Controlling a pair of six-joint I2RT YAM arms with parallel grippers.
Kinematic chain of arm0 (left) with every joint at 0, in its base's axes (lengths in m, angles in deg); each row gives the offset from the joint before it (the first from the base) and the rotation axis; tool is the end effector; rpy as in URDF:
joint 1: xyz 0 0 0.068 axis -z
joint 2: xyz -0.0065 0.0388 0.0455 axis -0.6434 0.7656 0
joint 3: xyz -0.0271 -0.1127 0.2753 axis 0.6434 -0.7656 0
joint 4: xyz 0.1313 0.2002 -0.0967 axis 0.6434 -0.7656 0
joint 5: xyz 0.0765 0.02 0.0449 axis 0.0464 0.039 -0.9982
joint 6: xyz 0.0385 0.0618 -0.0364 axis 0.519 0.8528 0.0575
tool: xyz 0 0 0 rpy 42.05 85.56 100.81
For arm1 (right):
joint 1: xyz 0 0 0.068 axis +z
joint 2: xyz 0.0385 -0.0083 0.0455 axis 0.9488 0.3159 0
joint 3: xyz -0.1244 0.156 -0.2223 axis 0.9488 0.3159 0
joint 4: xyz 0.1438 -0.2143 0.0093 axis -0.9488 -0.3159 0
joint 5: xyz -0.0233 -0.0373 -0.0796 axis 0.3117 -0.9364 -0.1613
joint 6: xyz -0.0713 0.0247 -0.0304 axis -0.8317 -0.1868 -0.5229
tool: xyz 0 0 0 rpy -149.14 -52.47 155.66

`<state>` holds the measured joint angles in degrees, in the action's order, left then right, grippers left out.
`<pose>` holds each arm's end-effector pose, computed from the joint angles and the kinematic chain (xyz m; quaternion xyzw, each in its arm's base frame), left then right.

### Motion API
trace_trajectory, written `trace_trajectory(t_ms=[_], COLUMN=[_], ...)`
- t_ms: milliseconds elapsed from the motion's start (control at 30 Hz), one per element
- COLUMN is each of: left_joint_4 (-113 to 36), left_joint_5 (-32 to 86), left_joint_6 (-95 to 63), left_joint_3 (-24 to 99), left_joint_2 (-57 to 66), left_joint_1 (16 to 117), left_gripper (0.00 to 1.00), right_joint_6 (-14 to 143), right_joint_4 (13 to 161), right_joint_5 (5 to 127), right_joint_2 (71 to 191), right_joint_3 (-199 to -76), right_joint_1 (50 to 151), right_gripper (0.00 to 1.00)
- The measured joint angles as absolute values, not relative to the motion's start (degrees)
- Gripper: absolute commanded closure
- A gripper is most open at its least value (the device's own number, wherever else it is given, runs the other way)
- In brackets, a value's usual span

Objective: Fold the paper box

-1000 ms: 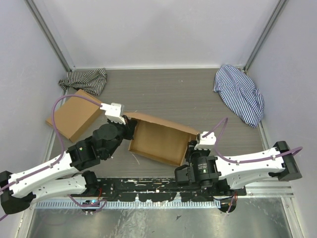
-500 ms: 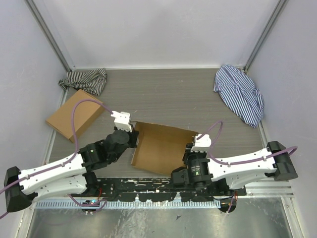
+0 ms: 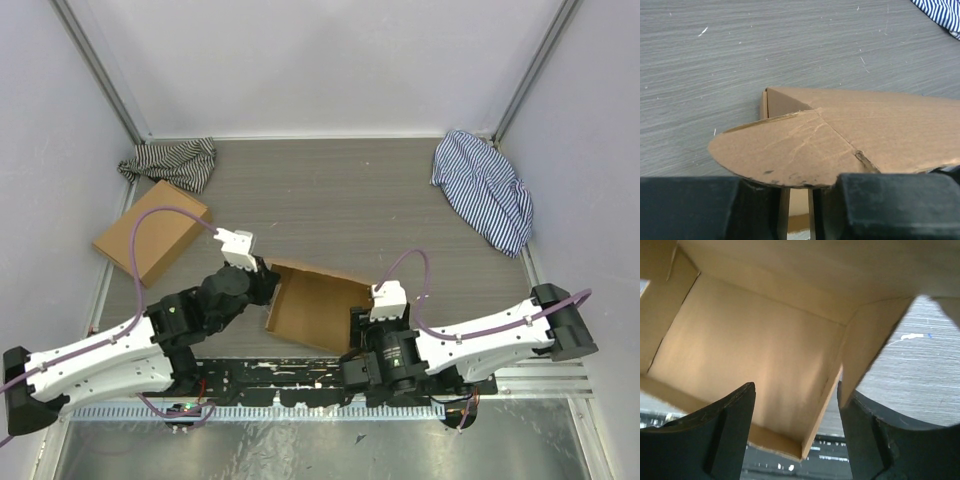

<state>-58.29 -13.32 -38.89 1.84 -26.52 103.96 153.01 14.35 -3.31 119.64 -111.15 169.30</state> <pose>0.1132 -0.1464 0.2823 0.0653 0.8275 -0.2319 0.5071 0.0398 0.1673 0.2510 -0.0324 0.8594 0.0328 0.5093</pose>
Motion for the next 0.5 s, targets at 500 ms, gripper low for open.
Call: trace_trajectory(t_ms=[500], left_joint_4=[-78.80], left_joint_5=[-2.13], left_joint_6=[-43.94], left_joint_3=[2.39], left_joint_2=[-51.94], left_joint_1=[104.07], left_gripper=[0.67], right_joint_6=[137.88], right_joint_4=[17.04], right_joint_5=[7.86], right_joint_2=[109.02], right_joint_3=[-120.13], right_joint_1=[191.90], right_gripper=[0.00])
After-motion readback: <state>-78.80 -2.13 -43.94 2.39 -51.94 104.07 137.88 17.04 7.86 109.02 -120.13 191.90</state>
